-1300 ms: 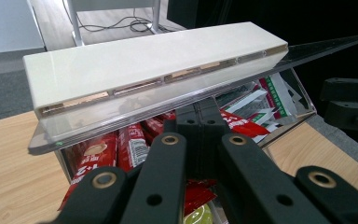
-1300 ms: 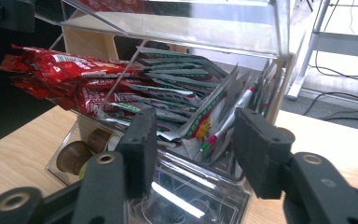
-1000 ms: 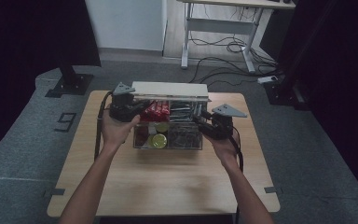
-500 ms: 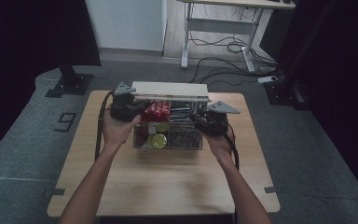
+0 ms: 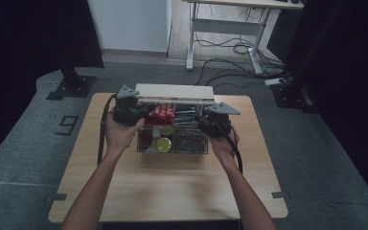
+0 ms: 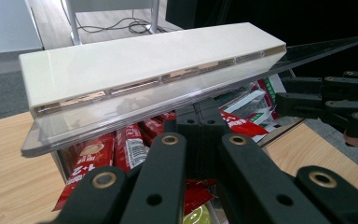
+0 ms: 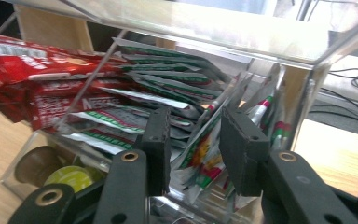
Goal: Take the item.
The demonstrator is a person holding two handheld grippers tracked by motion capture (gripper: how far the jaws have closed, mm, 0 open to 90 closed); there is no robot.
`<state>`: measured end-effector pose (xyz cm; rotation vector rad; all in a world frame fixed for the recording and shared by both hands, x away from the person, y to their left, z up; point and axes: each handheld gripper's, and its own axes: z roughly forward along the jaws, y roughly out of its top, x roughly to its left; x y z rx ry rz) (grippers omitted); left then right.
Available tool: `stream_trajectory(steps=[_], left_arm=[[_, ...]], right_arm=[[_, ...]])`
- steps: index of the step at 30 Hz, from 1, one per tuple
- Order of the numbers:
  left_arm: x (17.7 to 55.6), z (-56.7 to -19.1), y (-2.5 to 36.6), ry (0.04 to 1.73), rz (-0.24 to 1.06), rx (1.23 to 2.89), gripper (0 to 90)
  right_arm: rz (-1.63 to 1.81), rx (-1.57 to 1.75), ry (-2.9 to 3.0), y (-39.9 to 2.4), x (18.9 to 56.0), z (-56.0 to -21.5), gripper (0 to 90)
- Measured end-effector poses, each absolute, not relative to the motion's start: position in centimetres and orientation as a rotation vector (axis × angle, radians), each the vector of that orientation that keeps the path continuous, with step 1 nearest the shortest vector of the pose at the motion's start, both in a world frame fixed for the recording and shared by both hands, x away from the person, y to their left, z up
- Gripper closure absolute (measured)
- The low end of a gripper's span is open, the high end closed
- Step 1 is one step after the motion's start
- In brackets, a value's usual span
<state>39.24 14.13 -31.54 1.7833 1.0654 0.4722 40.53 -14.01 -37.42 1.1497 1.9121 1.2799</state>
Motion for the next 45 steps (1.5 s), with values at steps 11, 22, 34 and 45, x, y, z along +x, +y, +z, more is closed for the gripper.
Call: stream_trajectory(steps=[11, 22, 34, 45], left_arm=[[39.3, -31.6, 14.0, 1.066, 0.469, 1.784, 90.0], [39.3, -31.8, 14.1, 1.061, 0.465, 1.778, 90.0], [39.4, -31.8, 14.2, 1.064, 0.454, 1.771, 90.0], [39.4, -31.8, 14.1, 1.063, 0.440, 1.766, 90.0]], right_arm=[[1.231, 1.146, 1.929, -13.7, 41.0, -37.6, 67.8], [1.216, 1.168, 1.959, -14.1, 41.0, -37.9, 87.6], [1.347, 1.124, 1.888, -16.0, 38.8, -36.9, 88.9], [1.379, 1.068, 1.843, -17.0, 37.0, -36.5, 89.1]])
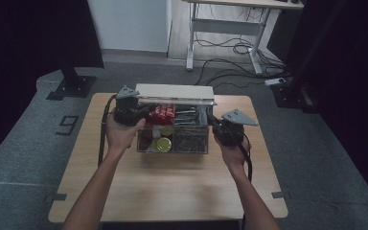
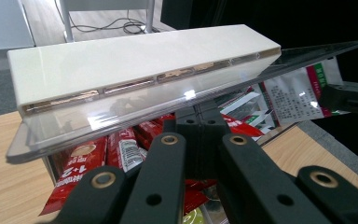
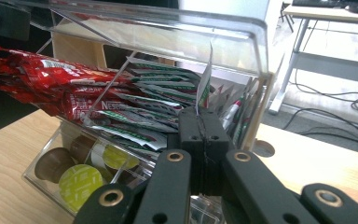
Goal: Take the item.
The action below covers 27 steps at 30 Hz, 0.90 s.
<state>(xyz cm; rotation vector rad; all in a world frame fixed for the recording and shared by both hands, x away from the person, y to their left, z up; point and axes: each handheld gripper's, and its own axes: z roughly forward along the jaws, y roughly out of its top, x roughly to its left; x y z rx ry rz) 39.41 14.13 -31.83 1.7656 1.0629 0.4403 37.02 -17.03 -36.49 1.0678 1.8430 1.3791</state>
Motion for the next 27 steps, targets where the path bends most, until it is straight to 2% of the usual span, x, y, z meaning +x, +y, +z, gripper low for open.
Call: stream_trajectory(steps=[27], left_arm=[[39.6, -31.8, 14.1, 1.071, 0.444, 1.767, 90.0]], right_arm=[[1.424, 1.043, 1.785, -18.1, 35.5, -36.3, 89.2]])
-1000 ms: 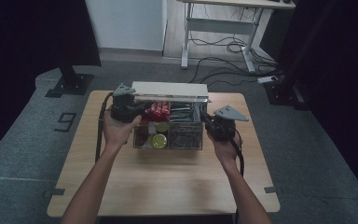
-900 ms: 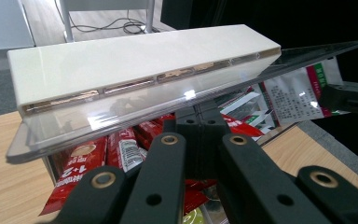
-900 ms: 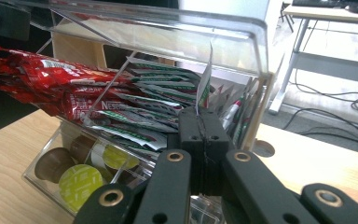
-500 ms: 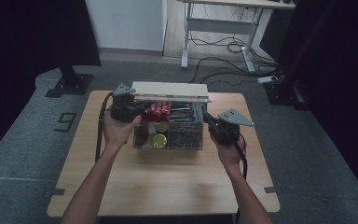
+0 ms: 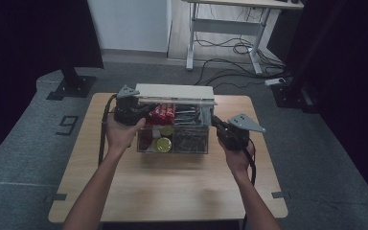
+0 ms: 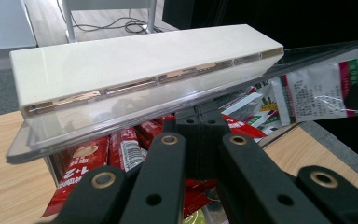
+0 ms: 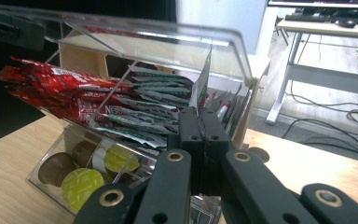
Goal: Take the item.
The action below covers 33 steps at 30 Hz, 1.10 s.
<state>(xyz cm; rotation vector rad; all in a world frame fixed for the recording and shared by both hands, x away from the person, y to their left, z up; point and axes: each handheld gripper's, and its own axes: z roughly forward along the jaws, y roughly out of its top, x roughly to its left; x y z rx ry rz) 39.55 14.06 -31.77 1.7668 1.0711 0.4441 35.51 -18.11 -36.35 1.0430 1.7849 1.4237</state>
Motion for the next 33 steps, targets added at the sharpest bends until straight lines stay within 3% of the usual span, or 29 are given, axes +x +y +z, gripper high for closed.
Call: stream_trajectory(steps=[33], left_arm=[[39.5, -31.8, 13.9, 1.070, 0.448, 1.773, 90.0]], right_arm=[[1.519, 1.022, 1.685, -21.2, 32.7, -35.0, 89.2]])
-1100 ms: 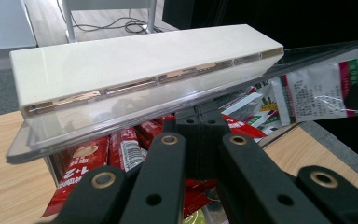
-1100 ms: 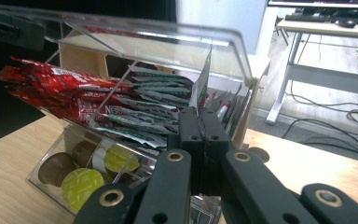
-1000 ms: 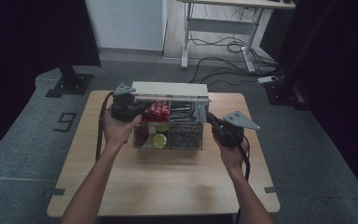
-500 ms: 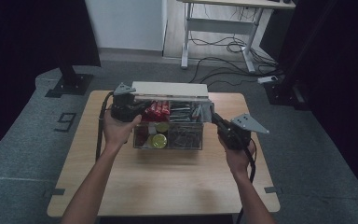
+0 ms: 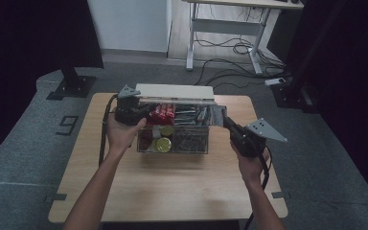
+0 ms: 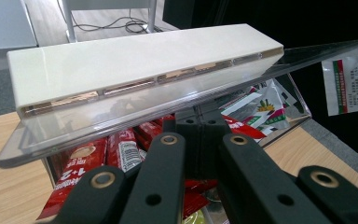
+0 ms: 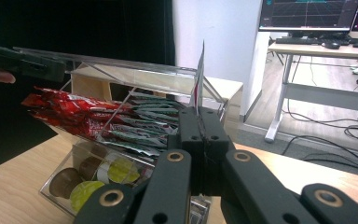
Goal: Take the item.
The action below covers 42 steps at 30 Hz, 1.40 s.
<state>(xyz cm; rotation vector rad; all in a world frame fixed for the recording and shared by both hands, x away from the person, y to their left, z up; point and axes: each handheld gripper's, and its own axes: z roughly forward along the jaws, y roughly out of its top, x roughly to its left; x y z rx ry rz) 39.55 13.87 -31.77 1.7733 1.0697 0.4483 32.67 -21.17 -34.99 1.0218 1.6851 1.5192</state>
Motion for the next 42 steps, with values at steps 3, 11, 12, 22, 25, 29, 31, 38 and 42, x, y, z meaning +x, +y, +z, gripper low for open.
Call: stream_trajectory(steps=[3, 11, 12, 22, 25, 29, 31, 38, 42], left_arm=[[39.5, -31.8, 13.9, 1.070, 0.448, 1.772, 89.9], [39.5, -31.8, 13.9, 1.071, 0.446, 1.772, 89.8], [39.5, -31.8, 13.9, 1.071, 0.446, 1.771, 89.8], [39.5, -31.8, 14.0, 1.072, 0.446, 1.771, 89.8], [39.5, -31.8, 14.0, 1.072, 0.446, 1.771, 89.7], [39.5, -31.8, 14.0, 1.072, 0.447, 1.771, 89.7], [39.5, -31.8, 14.0, 1.072, 0.449, 1.771, 89.7], [39.4, -31.8, 13.9, 1.073, 0.447, 1.771, 89.6], [39.4, -31.8, 13.9, 1.070, 0.447, 1.773, 89.6]], right_arm=[[1.524, 1.019, 1.680, -21.3, 32.6, -34.9, 89.2], [1.527, 1.017, 1.659, -22.1, 31.9, -34.5, 89.2], [1.527, 1.017, 1.659, -22.1, 31.9, -34.5, 89.2], [1.530, 1.021, 1.638, -22.9, 31.5, -34.4, 89.2], [1.525, 1.027, 1.638, -23.1, 31.5, -34.6, 89.2], [1.517, 1.038, 1.645, -23.3, 31.5, -35.1, 89.2], [1.514, 1.044, 1.648, -23.4, 31.6, -35.4, 89.2], [1.503, 1.068, 1.654, -23.9, 31.7, -36.2, 89.2], [1.497, 1.082, 1.659, -24.1, 31.7, -36.7, 89.2]])
